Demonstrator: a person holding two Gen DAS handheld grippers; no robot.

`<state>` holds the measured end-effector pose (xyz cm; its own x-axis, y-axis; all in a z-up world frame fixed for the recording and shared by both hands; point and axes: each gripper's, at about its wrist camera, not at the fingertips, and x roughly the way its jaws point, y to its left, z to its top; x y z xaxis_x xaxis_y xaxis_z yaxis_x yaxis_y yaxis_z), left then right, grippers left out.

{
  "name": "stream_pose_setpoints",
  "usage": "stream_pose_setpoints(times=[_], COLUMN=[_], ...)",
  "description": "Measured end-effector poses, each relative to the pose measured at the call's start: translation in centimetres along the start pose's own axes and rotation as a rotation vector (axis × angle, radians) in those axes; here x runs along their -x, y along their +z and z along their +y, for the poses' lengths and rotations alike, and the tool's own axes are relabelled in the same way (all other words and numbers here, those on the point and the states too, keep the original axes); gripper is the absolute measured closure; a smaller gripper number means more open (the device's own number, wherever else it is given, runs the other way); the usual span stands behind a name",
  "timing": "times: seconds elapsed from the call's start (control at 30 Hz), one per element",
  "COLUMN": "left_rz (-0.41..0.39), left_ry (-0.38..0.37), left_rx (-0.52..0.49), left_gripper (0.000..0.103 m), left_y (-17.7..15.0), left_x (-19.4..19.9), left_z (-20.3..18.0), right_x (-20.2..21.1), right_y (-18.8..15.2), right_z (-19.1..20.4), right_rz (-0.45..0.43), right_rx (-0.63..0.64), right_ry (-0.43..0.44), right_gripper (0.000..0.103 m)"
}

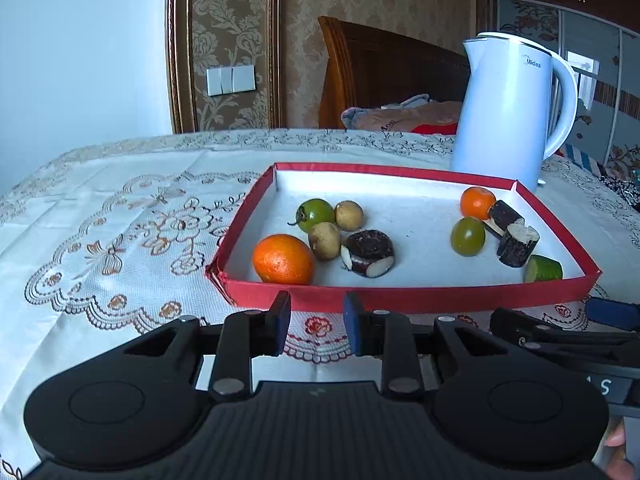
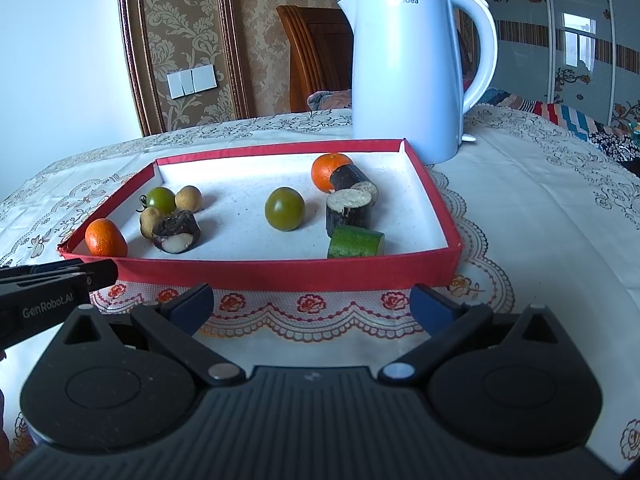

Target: Organize fruits

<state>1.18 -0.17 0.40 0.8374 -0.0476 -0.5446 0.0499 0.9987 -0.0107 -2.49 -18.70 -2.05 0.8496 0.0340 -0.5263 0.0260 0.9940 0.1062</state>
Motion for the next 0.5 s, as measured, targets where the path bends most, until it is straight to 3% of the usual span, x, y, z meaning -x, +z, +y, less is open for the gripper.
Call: stream_pose_setpoints(times=[0.13, 0.5], left_rz=[0.023, -0.069], left_ry=[-0.017, 0.017], left_rx=[-0.003, -0.002], left_gripper=[0.076, 0.076], left_y=[-0.02, 0.06], left_x=[-0.21, 0.60], left_z=[-0.05, 0.22], right_x=[0.01, -0.05], right_y=[-0.01, 0.03], right_z=[-0.02, 0.01], right_rz=[0.001, 0.002], right_rx=[0.000, -0.002], right_ry=[0.000, 0.001], right_gripper=[0.000, 0.000])
